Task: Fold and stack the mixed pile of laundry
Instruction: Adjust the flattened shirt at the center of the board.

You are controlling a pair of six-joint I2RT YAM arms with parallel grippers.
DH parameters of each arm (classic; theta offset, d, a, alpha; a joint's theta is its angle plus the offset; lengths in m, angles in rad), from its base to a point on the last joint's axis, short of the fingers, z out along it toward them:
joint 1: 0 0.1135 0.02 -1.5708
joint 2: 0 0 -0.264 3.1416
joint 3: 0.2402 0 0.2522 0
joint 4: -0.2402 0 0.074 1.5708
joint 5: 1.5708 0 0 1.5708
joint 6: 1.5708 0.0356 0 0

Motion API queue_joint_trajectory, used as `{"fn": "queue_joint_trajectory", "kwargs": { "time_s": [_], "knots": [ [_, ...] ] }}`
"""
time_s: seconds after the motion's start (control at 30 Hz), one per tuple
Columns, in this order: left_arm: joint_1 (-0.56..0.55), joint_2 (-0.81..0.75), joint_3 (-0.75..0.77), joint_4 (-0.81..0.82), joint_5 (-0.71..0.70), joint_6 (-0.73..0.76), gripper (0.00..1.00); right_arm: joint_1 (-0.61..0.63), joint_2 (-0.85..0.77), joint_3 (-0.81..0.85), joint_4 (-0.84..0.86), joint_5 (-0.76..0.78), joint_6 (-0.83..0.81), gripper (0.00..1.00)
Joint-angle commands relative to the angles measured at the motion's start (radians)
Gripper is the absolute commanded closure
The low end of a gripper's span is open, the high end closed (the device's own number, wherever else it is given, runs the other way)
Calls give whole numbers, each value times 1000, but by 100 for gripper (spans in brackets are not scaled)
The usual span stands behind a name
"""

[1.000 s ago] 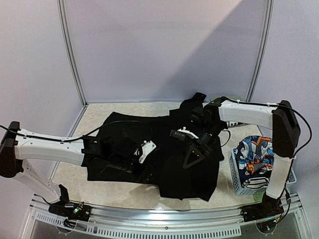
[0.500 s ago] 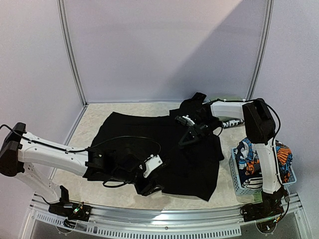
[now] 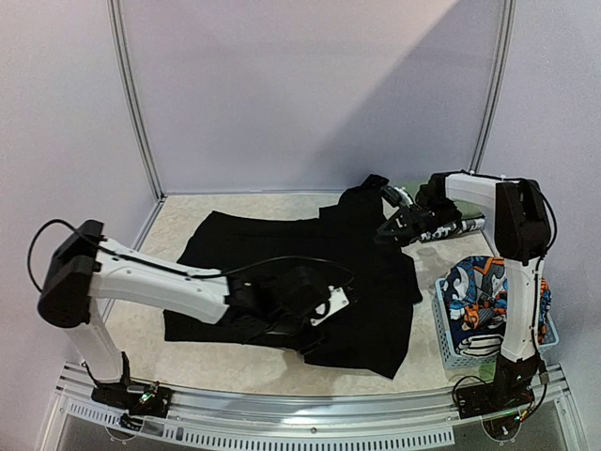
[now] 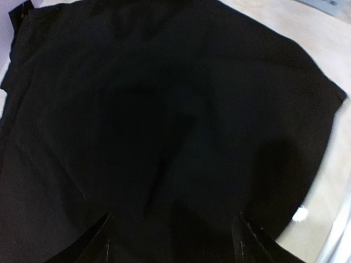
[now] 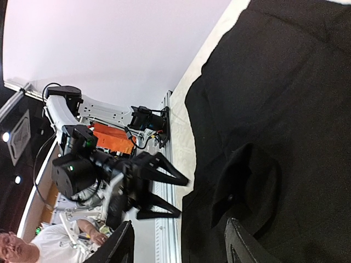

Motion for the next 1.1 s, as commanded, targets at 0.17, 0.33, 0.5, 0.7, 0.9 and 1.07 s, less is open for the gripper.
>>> {"fn": "queue_joint_trajectory", "kwargs": {
  "time_s": [0.17,0.33,0.5,0.7,0.9,1.07],
  "knots": [
    [-12,239,285,-84,-301,-7,22,11,-408,-258,252,213,299,42],
    [-36,301,354,-84,-351,-36,22,12,-577,-363,413,372,440,39],
    [-45,357,400,-92,-306,-17,22,12,-626,-379,424,410,440,39],
    [-43,438,504,-211,-427,-44,23,11,-634,-372,421,408,439,39],
    [-14,403,473,-218,-495,-107,43,12,-644,-385,428,435,434,39],
    [40,283,362,-141,-443,-138,80,12,-672,-413,436,468,422,39]
  ]
}}
